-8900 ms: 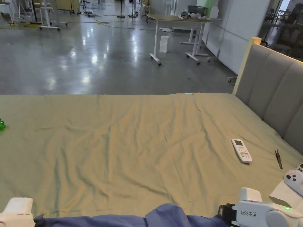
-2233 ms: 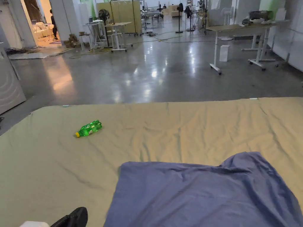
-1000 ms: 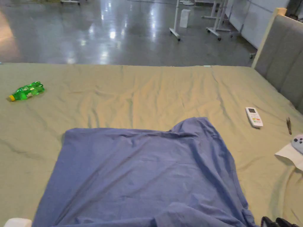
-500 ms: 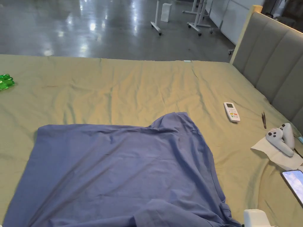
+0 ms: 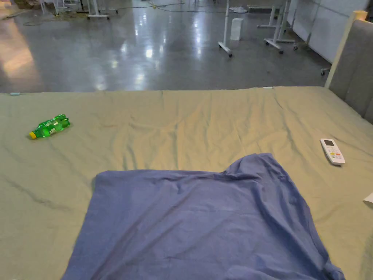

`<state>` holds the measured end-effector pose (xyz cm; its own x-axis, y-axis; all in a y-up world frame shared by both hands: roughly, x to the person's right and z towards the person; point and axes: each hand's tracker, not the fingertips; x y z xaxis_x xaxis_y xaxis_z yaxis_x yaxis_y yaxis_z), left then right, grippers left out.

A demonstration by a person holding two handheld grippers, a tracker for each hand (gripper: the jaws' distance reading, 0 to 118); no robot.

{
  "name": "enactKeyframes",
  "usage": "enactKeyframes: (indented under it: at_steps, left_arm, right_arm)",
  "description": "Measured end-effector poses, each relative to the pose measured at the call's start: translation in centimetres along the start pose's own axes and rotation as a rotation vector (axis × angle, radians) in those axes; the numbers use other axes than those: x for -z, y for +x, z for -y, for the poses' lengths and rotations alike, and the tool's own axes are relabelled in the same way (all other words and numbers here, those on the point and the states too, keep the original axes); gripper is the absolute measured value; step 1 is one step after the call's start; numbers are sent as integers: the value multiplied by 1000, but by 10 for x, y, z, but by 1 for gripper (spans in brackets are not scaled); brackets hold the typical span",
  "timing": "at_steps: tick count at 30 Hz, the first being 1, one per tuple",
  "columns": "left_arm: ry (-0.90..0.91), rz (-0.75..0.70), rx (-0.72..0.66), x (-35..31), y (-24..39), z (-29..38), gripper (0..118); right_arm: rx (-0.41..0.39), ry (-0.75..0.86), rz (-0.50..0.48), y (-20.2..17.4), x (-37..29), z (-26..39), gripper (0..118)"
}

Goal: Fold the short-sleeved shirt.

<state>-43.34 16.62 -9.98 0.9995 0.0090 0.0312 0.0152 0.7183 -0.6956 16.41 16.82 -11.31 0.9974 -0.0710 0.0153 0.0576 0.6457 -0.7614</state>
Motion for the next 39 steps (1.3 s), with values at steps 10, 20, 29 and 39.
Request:
enactKeyframes:
  at_steps: [10,20,29,39]
  left_arm:
    - [97,49,-62,12,-13,-64,4]
    - [21,18,-156,149,-45,-149,4]
    - [-133,66,-277,203,-39,-148,63]
    - [341,45,-69,-21,16,-105,72]
  right_arm:
    - [192,67,-91,16,23,-63,3]
    - [331,-72,-67,24,160,-180,3]
    - [280,-103,-24,9,186,-157,49]
    - [91,401,-115,-19,-17,-100,84]
